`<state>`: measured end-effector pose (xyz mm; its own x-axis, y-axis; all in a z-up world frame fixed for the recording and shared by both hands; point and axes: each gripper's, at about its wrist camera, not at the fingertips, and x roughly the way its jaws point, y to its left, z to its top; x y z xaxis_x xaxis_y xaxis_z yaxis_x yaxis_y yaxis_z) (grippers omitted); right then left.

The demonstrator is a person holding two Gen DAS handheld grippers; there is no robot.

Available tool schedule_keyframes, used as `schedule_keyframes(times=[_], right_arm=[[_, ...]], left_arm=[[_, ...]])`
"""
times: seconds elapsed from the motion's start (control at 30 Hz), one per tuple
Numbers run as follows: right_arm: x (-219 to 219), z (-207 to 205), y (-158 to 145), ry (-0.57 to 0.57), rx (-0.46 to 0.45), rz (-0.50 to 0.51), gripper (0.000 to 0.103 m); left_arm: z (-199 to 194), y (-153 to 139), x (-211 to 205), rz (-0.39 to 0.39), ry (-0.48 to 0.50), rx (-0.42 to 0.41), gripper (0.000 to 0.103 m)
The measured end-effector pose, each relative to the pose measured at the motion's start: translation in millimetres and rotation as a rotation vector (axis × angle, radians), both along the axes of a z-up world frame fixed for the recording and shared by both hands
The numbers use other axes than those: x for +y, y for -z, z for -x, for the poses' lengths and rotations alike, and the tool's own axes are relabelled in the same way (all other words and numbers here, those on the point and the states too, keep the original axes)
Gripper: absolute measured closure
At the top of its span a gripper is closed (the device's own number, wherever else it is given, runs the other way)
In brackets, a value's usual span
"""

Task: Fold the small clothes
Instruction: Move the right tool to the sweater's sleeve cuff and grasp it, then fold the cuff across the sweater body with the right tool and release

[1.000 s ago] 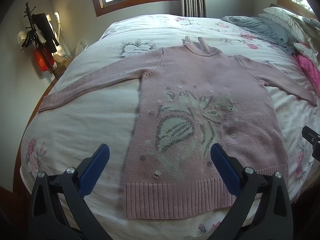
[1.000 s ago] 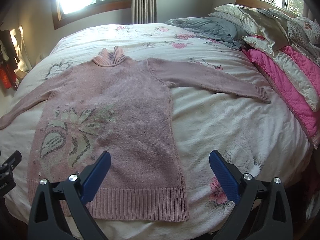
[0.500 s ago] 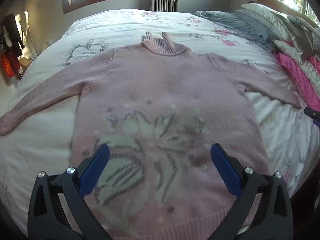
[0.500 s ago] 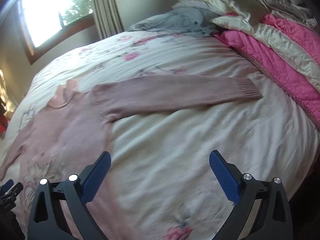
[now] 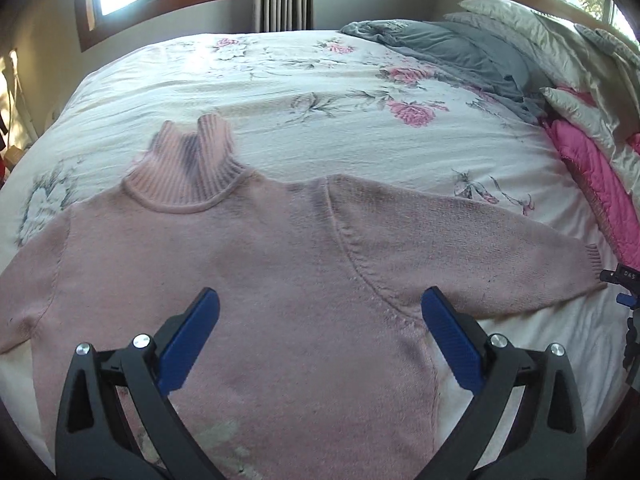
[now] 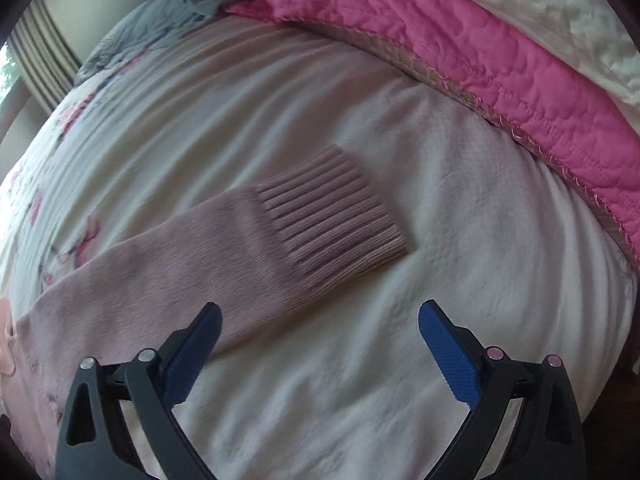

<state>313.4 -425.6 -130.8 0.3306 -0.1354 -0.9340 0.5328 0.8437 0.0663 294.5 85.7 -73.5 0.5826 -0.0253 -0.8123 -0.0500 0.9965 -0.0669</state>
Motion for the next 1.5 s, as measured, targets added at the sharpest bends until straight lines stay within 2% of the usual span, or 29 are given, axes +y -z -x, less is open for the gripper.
schedule_keyframes(times=[0.13,0.2,0.27,0.3,0.33,0.37,0.43,0.53,0.63,0.77,0.97,1.13,1.27,1.4,1.5], right_arm=[[-33,-6,21,0.055,-0.018,-0.128,0.005],[-36,-12,27,0.049,-0.016,-0.144,0.006],[-32,-18,28,0.017,-0.023,-0.130,0.019],[-31,-21,29,0.002,-0.033,-0.136,0.035],[-31,-24,29,-0.002,-0.045,-0.148,0.045],[-30,-25,28,-0.001,-0.056,-0.150,0.050],[-29,-26,26,-0.017,-0.093,-0.167,0.076],[-20,-24,16,-0.037,-0.142,-0.153,0.086],[5,-25,0,-0.102,-0.187,-0.109,0.087],[53,-27,-19,-0.238,-0.255,-0.133,0.088],[165,-32,-34,-0.492,-0.284,-0.138,0.088],[243,-29,-28,-0.642,-0.278,-0.176,0.088],[289,-19,-8,-0.715,-0.222,-0.137,0.087],[303,-13,4,-0.734,-0.215,-0.151,0.062],[300,11,-2,-0.735,-0.244,-0.192,0.060]], left_arm=[[-17,13,-8,-0.024,0.004,0.021,0.003],[-21,19,-6,-0.032,-0.002,0.030,0.003],[-23,24,-3,-0.040,-0.010,0.041,0.003],[-24,27,0,-0.042,-0.013,0.047,0.003],[-23,29,3,-0.044,-0.017,0.050,0.003],[-23,30,6,-0.048,-0.020,0.052,0.003],[-22,32,12,-0.061,-0.024,0.054,0.003],[-20,34,25,-0.062,-0.043,0.053,0.003],[-19,35,39,-0.041,-0.067,0.059,0.003],[-18,37,51,-0.023,-0.083,0.070,0.003],[-13,39,61,0.006,-0.089,0.080,0.003],[-11,36,60,0.021,-0.072,0.079,0.003],[-9,35,54,0.061,-0.042,0.085,0.003],[-10,36,42,0.120,-0.003,0.104,0.003],[-13,38,29,0.171,0.039,0.114,0.003]])
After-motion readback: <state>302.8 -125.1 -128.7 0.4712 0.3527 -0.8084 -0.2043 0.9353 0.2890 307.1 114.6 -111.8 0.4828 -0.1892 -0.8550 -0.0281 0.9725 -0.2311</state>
